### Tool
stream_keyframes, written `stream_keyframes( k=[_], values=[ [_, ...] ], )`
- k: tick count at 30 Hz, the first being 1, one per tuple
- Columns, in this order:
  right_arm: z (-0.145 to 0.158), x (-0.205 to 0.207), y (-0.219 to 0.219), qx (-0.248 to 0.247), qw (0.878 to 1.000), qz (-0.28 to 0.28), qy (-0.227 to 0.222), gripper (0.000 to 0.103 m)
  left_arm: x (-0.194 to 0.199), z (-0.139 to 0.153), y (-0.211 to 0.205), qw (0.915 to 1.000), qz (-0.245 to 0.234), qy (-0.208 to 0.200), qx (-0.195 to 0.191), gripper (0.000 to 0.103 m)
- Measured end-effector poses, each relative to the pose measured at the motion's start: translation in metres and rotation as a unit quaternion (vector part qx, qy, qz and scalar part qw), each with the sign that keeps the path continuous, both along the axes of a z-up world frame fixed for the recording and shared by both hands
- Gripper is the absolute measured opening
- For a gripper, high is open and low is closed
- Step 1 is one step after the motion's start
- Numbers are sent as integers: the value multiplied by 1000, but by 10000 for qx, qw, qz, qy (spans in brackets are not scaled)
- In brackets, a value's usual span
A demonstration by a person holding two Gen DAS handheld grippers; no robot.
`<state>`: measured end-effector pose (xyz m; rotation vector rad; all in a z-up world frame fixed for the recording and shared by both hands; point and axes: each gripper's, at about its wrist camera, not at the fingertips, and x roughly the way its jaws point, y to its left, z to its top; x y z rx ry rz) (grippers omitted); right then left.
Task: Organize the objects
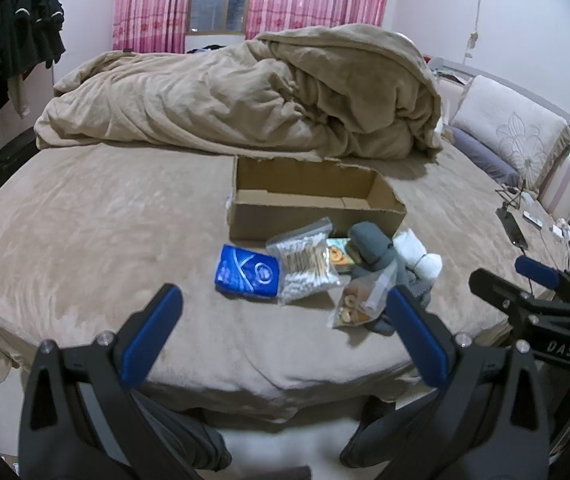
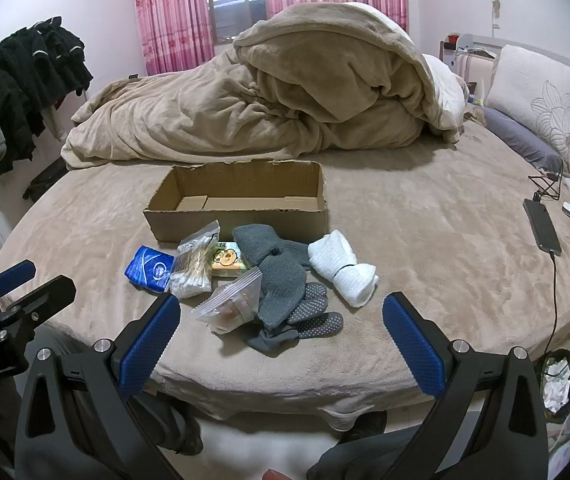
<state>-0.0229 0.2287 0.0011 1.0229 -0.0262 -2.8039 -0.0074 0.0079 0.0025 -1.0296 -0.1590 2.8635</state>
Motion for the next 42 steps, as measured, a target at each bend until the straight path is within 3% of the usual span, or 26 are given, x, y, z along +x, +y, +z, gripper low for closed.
stream_keyframes(
  k=[30, 42],
  values=[
    [0, -1, 0, -44, 10000, -29, -26, 103, 0, -1, 1, 10000, -17, 28, -12, 102],
    [-8, -17, -3, -2, 9999, -52, -102, 103, -31, -12, 2, 9999, -40, -91, -49, 102]
  ],
)
